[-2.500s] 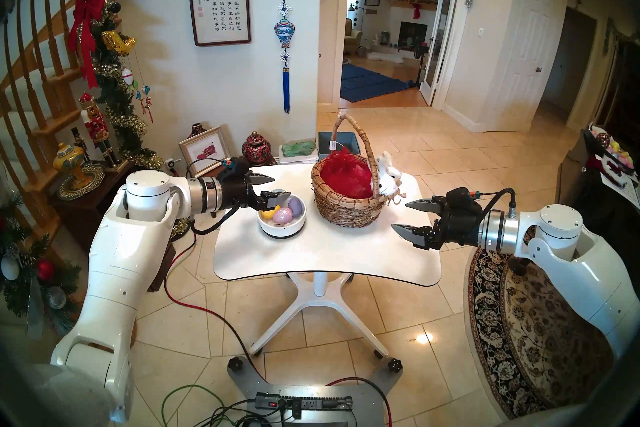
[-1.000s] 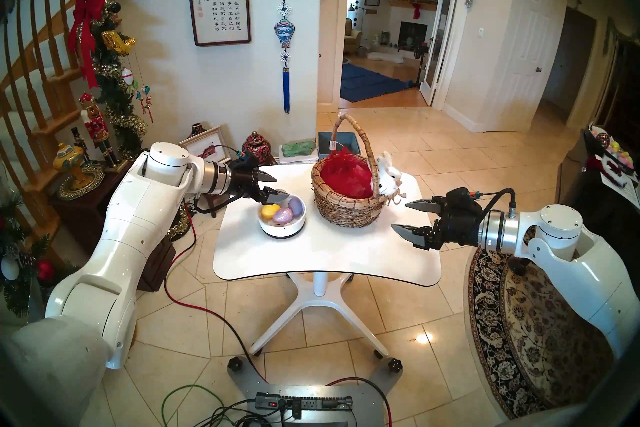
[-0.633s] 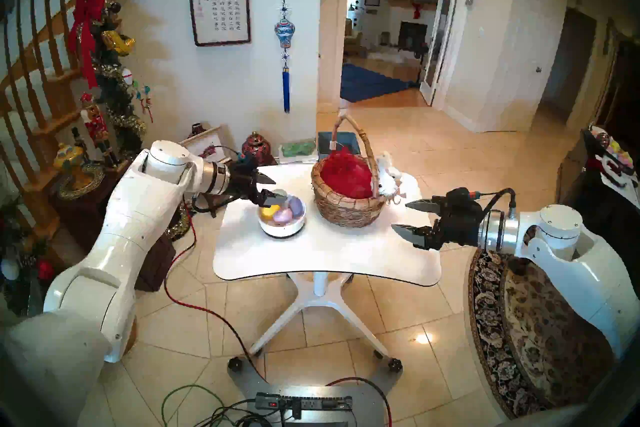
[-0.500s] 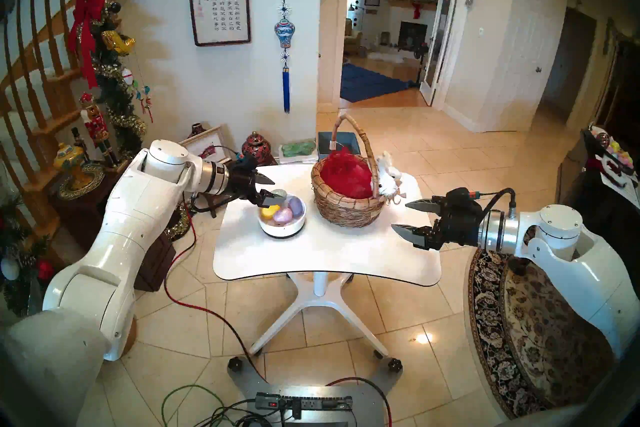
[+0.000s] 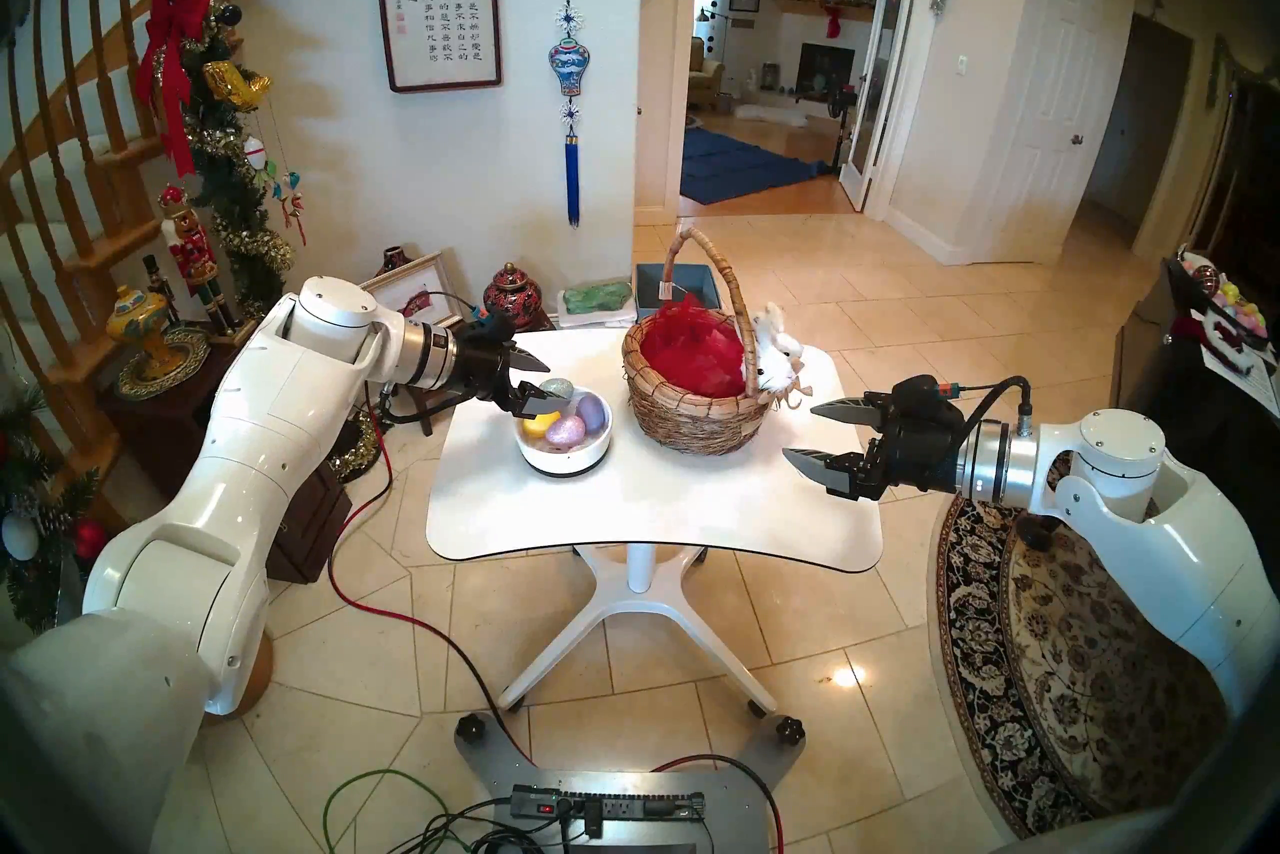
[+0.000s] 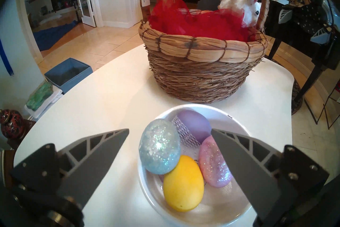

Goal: Put easter egg into basket

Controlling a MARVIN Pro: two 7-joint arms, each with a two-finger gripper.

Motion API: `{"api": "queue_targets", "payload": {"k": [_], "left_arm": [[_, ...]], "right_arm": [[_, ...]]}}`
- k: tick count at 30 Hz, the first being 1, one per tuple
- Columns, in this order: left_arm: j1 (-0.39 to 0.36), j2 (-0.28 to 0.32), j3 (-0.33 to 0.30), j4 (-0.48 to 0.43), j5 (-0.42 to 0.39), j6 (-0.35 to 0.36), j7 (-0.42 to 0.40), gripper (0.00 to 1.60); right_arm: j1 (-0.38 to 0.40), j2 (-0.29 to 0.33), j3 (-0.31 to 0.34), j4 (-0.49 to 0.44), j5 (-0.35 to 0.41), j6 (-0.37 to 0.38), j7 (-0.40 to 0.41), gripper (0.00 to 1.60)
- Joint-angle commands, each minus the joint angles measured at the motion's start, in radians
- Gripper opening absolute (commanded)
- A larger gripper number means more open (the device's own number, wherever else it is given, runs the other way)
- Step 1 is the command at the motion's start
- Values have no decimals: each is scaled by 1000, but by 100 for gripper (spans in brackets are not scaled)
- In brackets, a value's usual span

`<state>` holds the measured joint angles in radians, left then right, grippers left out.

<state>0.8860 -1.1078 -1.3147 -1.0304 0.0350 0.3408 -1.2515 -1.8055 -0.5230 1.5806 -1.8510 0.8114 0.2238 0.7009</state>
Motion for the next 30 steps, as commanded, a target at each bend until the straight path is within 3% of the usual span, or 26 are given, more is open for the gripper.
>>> {"api": "queue_targets", "payload": {"k": [1, 23, 24, 27, 28, 30], "left_arm": [[-27, -8, 1, 3, 5, 0, 7, 160], [-43, -23, 9, 61, 34, -22, 38, 159], [-41, -23, 8, 57, 33, -22, 38, 151], [-33, -21, 1, 38, 27, -21, 37, 74], [-33, -21, 1, 38, 27, -21, 37, 74], [-28, -20, -3, 30, 25, -21, 40, 45]], "right_arm": [[1, 2, 8, -1, 2, -2, -1, 160], [1, 2, 8, -1, 2, -2, -1, 160], [1, 2, 8, -1, 2, -2, -1, 160], [1, 2, 8, -1, 2, -2, -1, 160], [1, 2, 8, -1, 2, -2, -1, 160], [1, 2, 8, -1, 2, -2, -1, 160]]}}
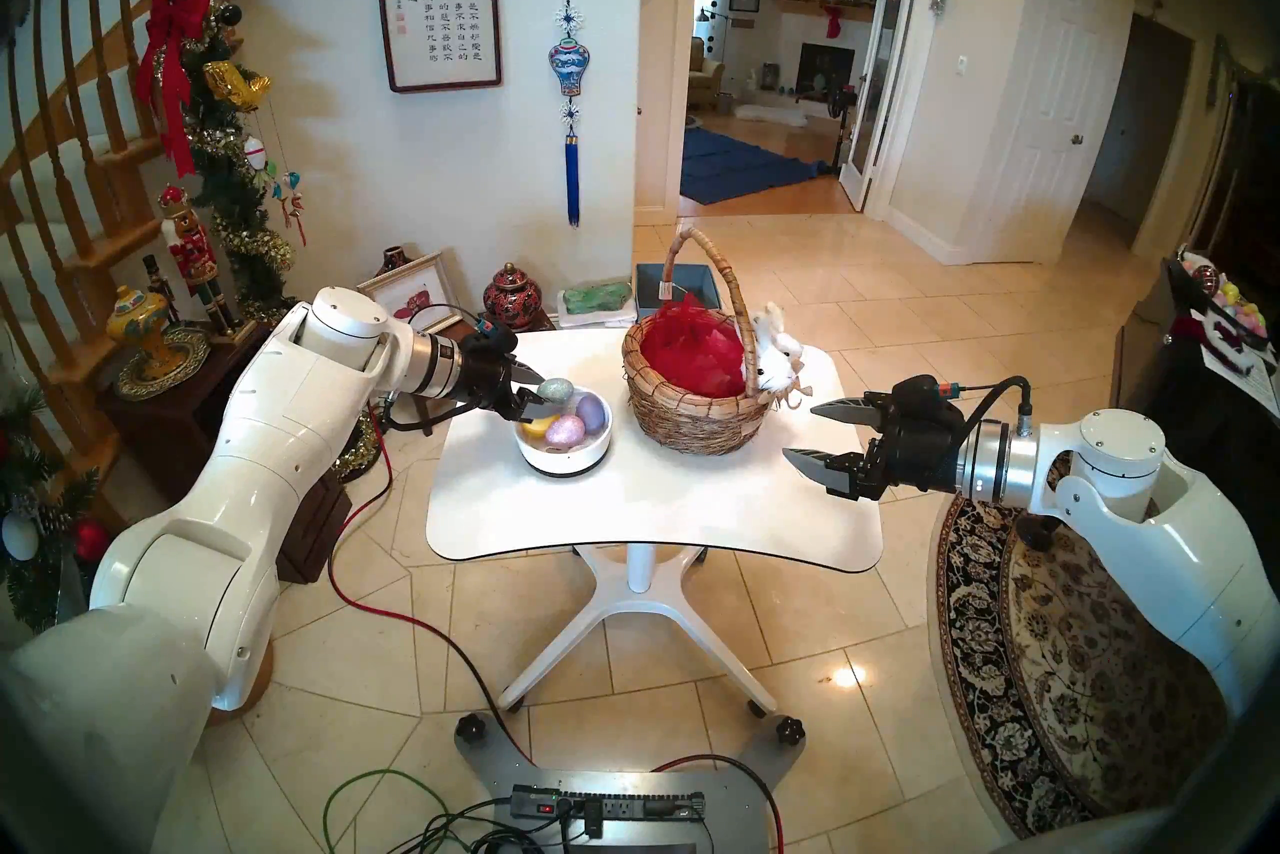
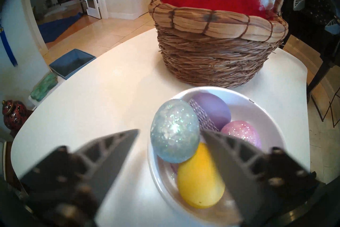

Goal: Put easter egg into basket

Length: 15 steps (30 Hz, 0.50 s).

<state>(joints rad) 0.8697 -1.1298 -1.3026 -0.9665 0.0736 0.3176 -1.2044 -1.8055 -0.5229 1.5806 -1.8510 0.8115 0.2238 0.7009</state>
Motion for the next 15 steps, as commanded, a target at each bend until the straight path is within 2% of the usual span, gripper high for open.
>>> {"api": "queue_targets", "payload": {"k": [1, 2, 15], "left_arm": [[-11, 2, -17, -37, -15, 1, -7, 22], [-8, 3, -20, -42, -17, 0, -5, 0], [32, 24, -70, -205, -65, 34, -50, 0]], "right_arm": [[1, 2, 8, -1, 2, -2, -1, 160], [1, 2, 8, -1, 2, -2, -1, 160], [2, 2, 7, 0, 2, -1, -1, 160]]}}
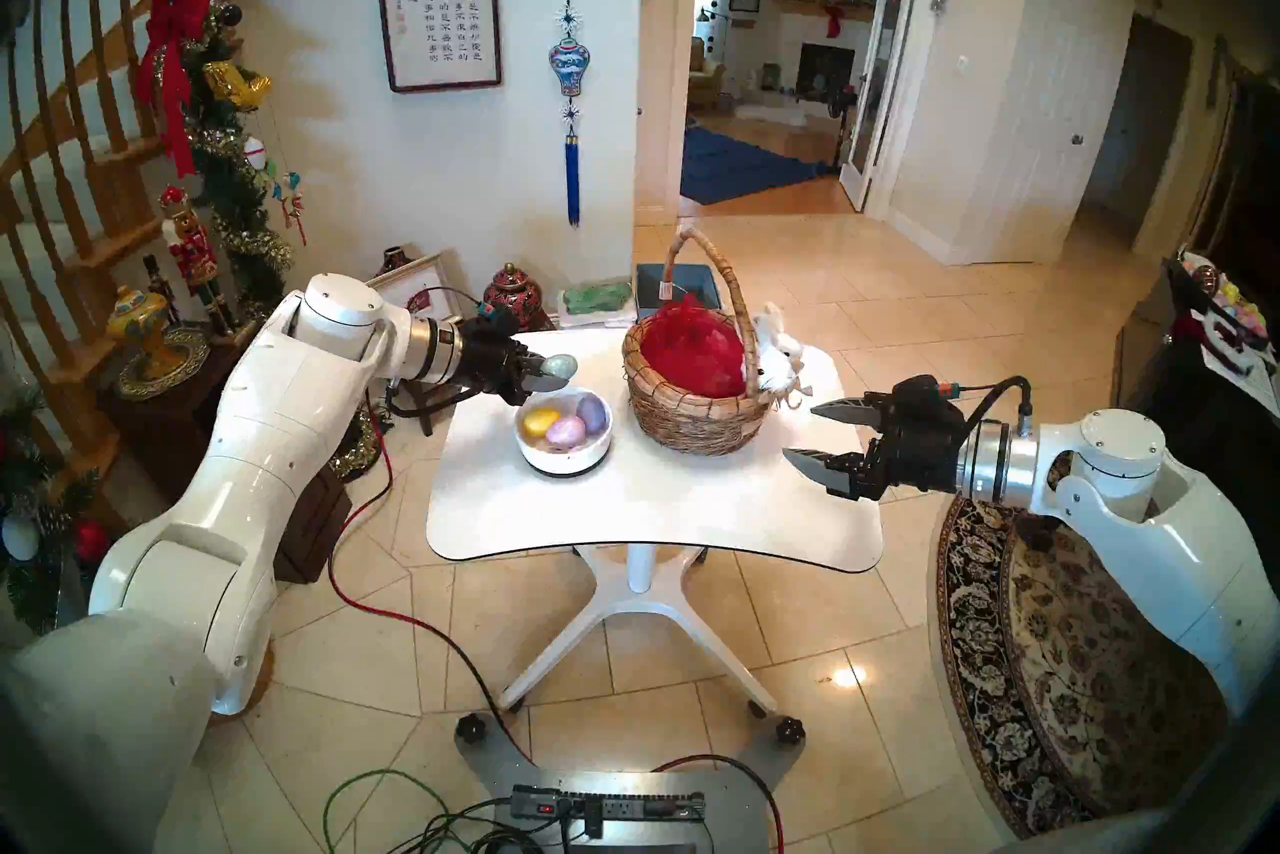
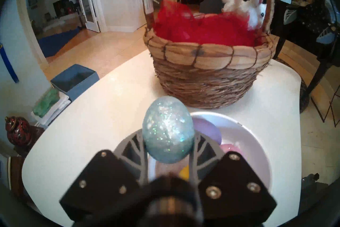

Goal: Put easter egg into basket

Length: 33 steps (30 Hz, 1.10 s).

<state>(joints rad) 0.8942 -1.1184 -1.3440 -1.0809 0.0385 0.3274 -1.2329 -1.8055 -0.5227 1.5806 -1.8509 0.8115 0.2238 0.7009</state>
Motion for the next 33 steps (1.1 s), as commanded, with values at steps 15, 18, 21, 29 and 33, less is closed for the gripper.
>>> {"api": "queue_targets", "payload": {"k": [15, 18, 21, 29, 33], "left_arm": [[-48, -50, 12, -172, -13, 106, -11, 0], [-74, -70, 31, -161, -6, 114, -5, 0], [-103, -93, 50, -145, 1, 122, 6, 0], [-176, -178, 94, -88, 27, 133, 38, 0], [-212, -219, 110, -42, 40, 135, 53, 0]], "right_arm": [[2, 2, 7, 0, 2, -1, -1, 160], [2, 2, 7, 0, 1, -1, -1, 160], [3, 2, 7, 0, 1, -1, -1, 160], [3, 2, 6, 0, 1, -1, -1, 160], [3, 2, 6, 0, 1, -1, -1, 160]]}}
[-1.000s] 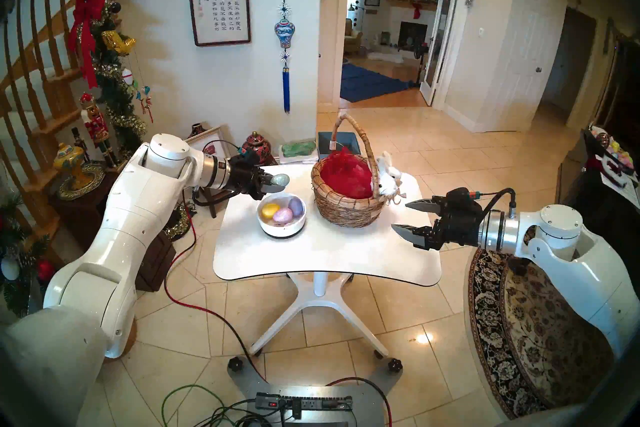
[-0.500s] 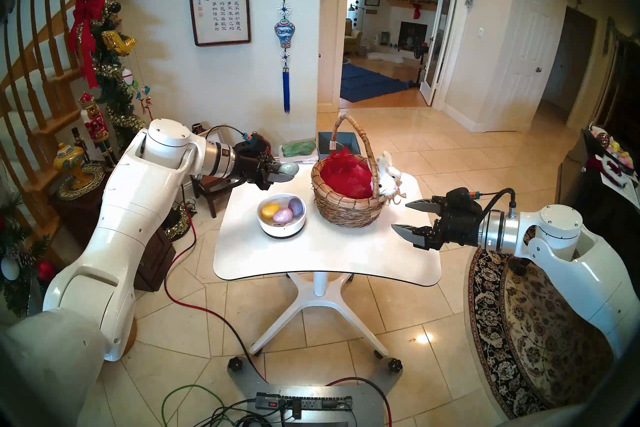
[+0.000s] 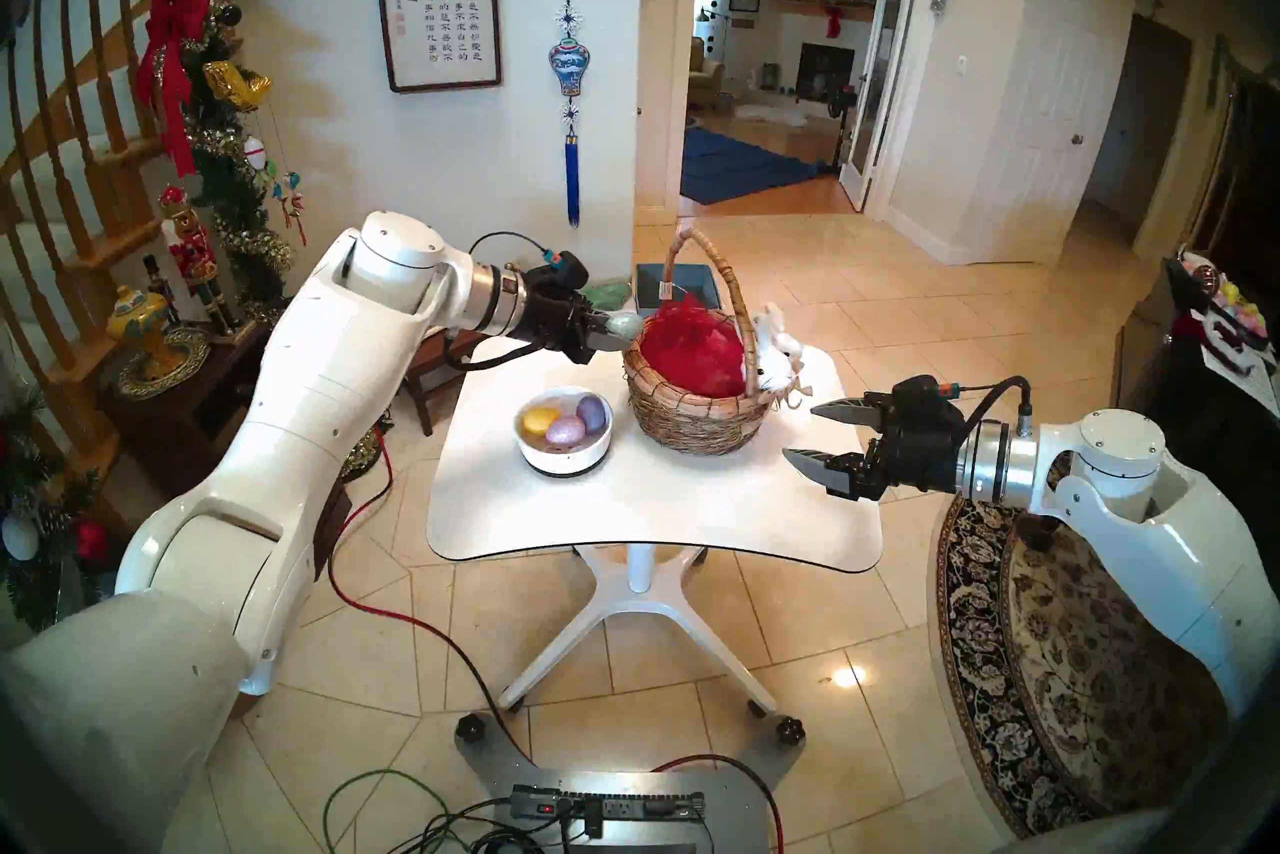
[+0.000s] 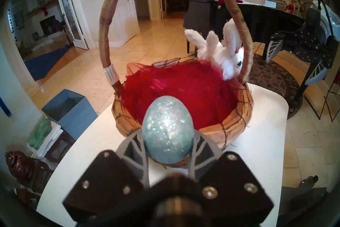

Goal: Put easter egg into basket

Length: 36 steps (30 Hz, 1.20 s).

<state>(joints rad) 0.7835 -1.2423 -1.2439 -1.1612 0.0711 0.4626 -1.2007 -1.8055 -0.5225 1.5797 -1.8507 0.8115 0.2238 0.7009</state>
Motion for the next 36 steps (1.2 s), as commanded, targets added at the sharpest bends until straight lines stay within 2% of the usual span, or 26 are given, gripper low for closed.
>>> {"api": "queue_targets", "payload": {"k": [1, 2, 3, 8, 9, 11, 12, 13, 18, 19, 20, 21, 25, 26, 27, 28, 29, 31, 33, 36], "left_arm": [[-113, -105, 16, 54, 10, 0, 23, 0], [-147, -116, 37, 95, 13, -2, 21, 0], [-131, -129, 23, 85, 19, -1, 32, 0], [-187, -171, 54, 172, 35, -16, 40, 0], [-180, -179, 46, 170, 39, -20, 44, 0], [-221, -193, 69, 232, 36, -30, 32, 0], [-195, -204, 44, 217, 40, -33, 41, 0], [-227, -211, 64, 262, 35, -38, 35, 0], [-263, -237, 85, 338, 44, -69, 28, 0], [-262, -244, 82, 344, 46, -76, 25, 7], [-265, -247, 85, 350, 45, -80, 23, 7], [-275, -253, 92, 368, 46, -95, 13, 18], [-299, -259, 103, 410, 42, -121, -6, 27], [-303, -260, 105, 420, 41, -129, -11, 35], [-312, -261, 106, 443, 40, -145, -17, 50], [-312, -261, 106, 443, 40, -145, -17, 50], [-318, -262, 107, 457, 39, -155, -21, 73], [-326, -262, 107, 476, 38, -170, -28, 78], [-331, -258, 107, 486, 37, -183, -35, 93], [-338, -254, 104, 501, 36, -199, -45, 105]], "right_arm": [[3, 2, 6, 0, 1, -1, -1, 160], [3, 2, 6, 0, 1, -1, -1, 160], [3, 2, 6, 0, 1, -1, -1, 160], [3, 2, 6, 0, 1, -1, -1, 160], [3, 2, 6, 0, 1, -1, -1, 160], [3, 2, 6, 0, 1, -1, -1, 160], [3, 2, 6, 0, 1, -1, -1, 160], [3, 2, 6, 0, 1, -1, -1, 160], [3, 2, 7, 0, 1, -2, -1, 160], [3, 2, 7, 0, 2, -2, -1, 160], [3, 2, 7, 0, 2, -2, -1, 160], [3, 2, 7, 0, 2, -2, -1, 160], [3, 2, 7, 0, 2, -2, -1, 160], [3, 2, 7, 0, 2, -2, -1, 160], [3, 2, 7, 0, 2, -2, -1, 160], [3, 2, 7, 0, 2, -2, -1, 160], [2, 2, 7, 0, 2, -2, -1, 160], [2, 2, 7, 0, 2, -2, -1, 160], [2, 2, 7, 0, 2, -2, -1, 160], [2, 2, 8, 0, 2, -2, -1, 160]]}}
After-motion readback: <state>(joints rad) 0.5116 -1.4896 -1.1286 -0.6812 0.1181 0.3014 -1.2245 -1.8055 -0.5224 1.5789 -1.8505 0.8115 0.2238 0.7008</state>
